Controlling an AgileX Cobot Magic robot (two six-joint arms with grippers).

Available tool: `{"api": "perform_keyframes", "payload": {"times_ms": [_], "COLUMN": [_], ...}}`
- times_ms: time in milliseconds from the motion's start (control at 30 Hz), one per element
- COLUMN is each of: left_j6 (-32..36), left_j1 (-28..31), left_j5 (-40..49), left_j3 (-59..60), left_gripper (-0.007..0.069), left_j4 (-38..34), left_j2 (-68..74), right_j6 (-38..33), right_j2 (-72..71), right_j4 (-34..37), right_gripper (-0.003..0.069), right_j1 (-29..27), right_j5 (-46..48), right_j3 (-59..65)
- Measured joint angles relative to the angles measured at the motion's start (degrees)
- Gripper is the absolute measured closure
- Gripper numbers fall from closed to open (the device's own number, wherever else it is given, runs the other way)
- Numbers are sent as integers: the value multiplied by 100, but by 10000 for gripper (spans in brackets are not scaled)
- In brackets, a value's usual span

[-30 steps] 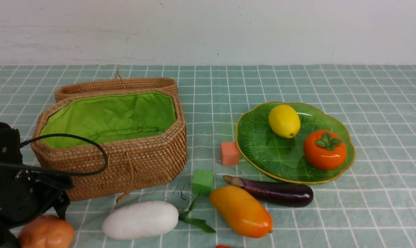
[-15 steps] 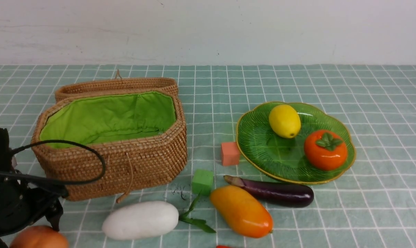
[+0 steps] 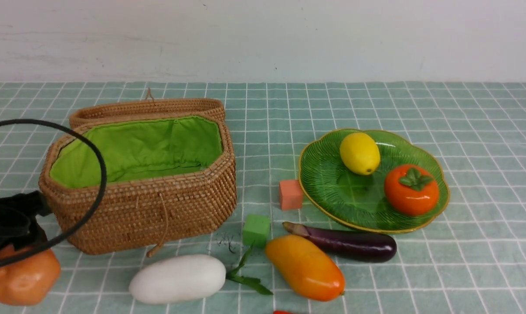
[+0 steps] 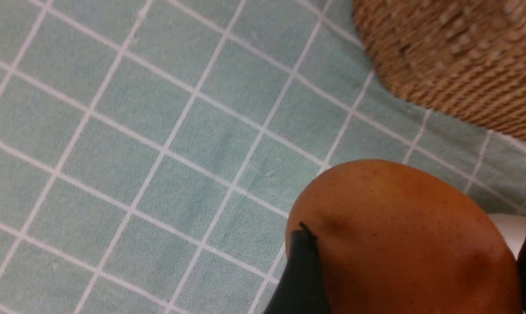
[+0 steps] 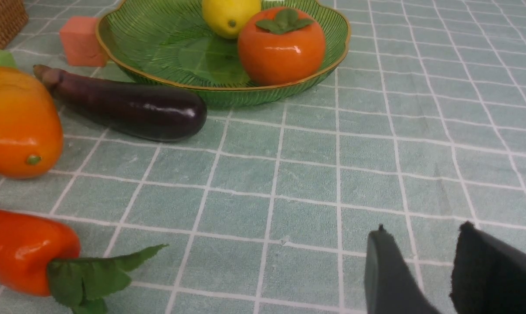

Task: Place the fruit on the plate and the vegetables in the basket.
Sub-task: Grab a potato with your left arm and place it in the basket on the left

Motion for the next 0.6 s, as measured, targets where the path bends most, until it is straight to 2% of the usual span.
{"api": "perform_keyframes", "payload": {"times_ms": [267, 600], "left_j6": [18, 18], "left_j1": [0, 0], "left_j5": [-677, -868], "left_j3": [-135, -1471], "left_gripper": [64, 72], "left_j4": [-343, -805], "left_j2": [-428, 548], "right_j6": [0, 0], "right_j2": [0, 0], "right_j4": [0, 0], "right_gripper": [418, 417], "right_j1": [0, 0], "right_j5": [0, 0], "right_j3": [0, 0]}}
